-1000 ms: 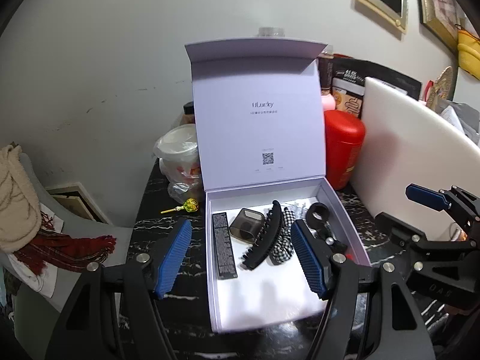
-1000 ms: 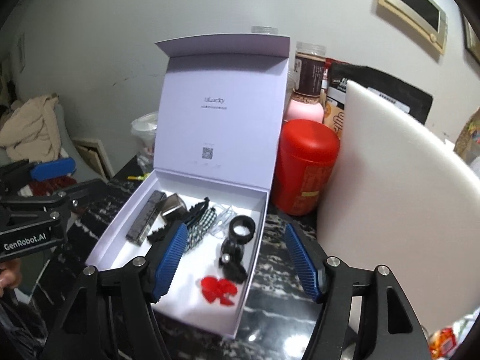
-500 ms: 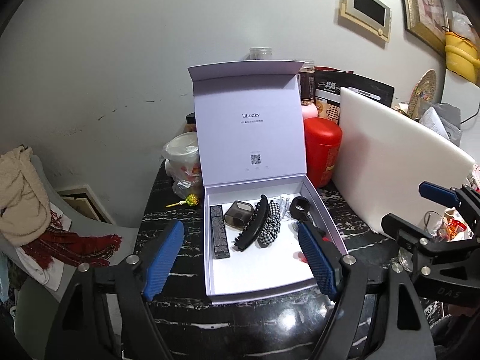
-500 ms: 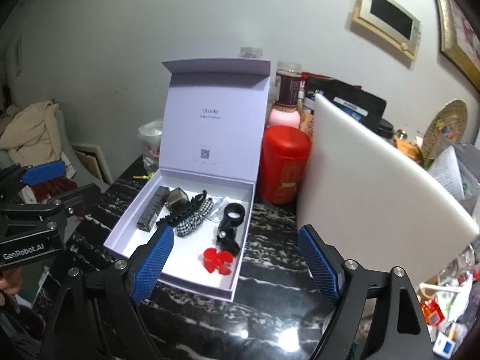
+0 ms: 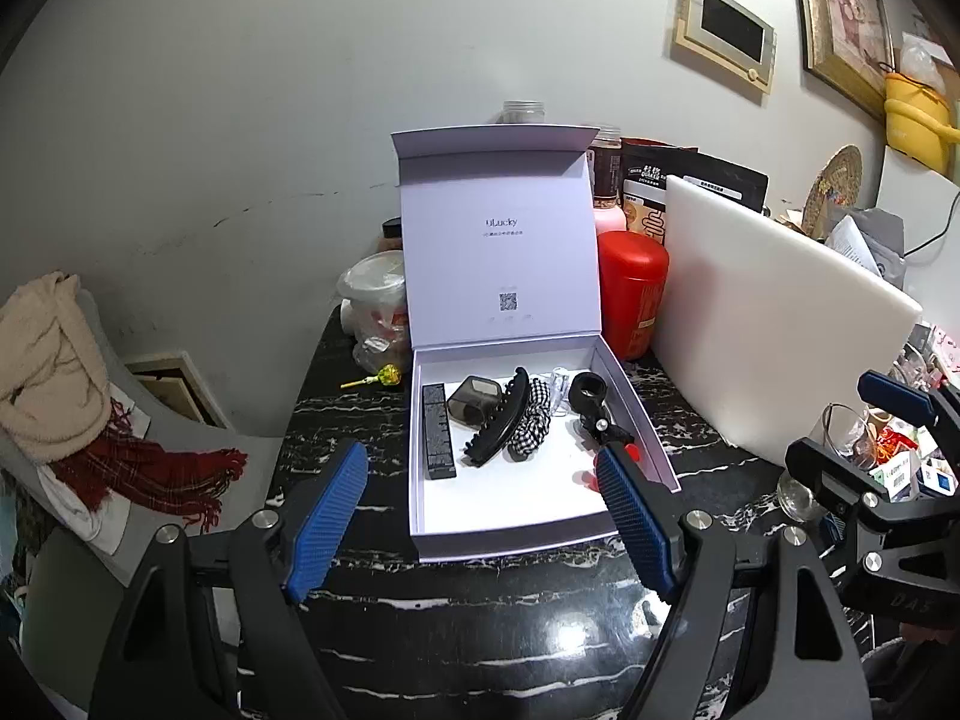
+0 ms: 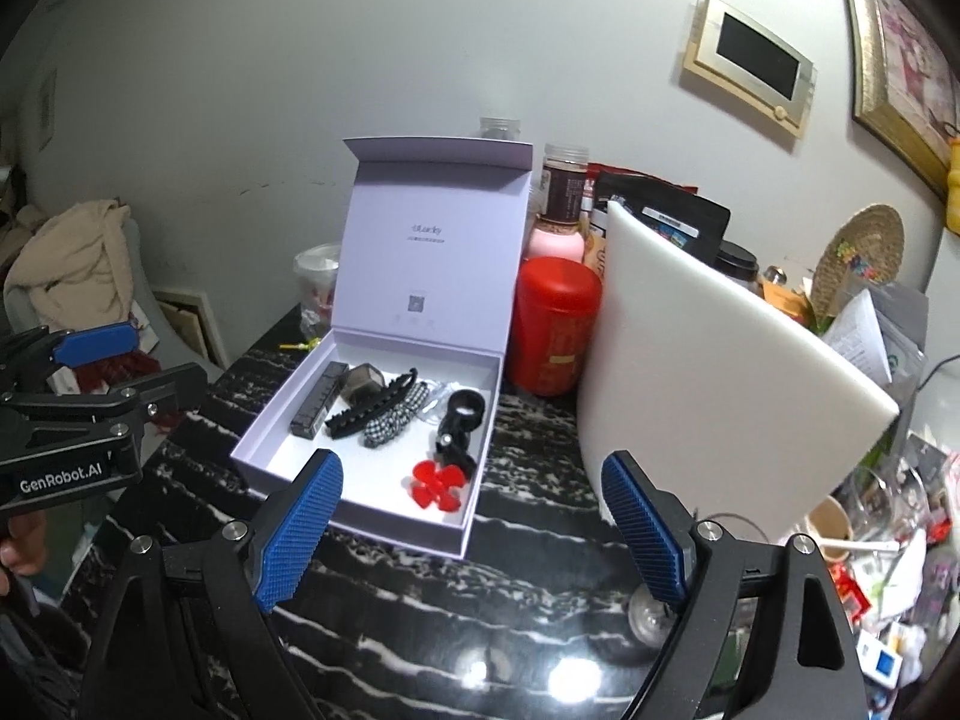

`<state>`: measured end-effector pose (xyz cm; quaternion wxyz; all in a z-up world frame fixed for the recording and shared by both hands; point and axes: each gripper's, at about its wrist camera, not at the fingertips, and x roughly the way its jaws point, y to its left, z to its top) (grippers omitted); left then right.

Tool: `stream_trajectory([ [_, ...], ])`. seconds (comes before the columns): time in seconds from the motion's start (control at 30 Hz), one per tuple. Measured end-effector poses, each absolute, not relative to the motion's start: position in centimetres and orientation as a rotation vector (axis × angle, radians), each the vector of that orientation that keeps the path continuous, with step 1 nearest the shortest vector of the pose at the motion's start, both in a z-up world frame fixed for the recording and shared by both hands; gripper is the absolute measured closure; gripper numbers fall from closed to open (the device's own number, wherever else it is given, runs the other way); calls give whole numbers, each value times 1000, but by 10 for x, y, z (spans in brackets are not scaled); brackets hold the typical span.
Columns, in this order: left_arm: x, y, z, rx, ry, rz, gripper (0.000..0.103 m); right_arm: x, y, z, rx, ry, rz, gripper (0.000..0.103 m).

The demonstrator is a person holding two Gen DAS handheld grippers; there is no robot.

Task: Organize rigid objects
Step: 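Withdraw both tools from the gift box back over the table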

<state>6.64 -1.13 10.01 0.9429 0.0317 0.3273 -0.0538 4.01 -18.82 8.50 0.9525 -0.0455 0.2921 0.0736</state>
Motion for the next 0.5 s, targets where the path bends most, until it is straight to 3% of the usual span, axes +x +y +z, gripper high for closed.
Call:
stream_trajectory([
  [0.5, 50, -10, 81, 72, 717, -126, 24, 23, -179, 68, -90, 620, 166, 14],
])
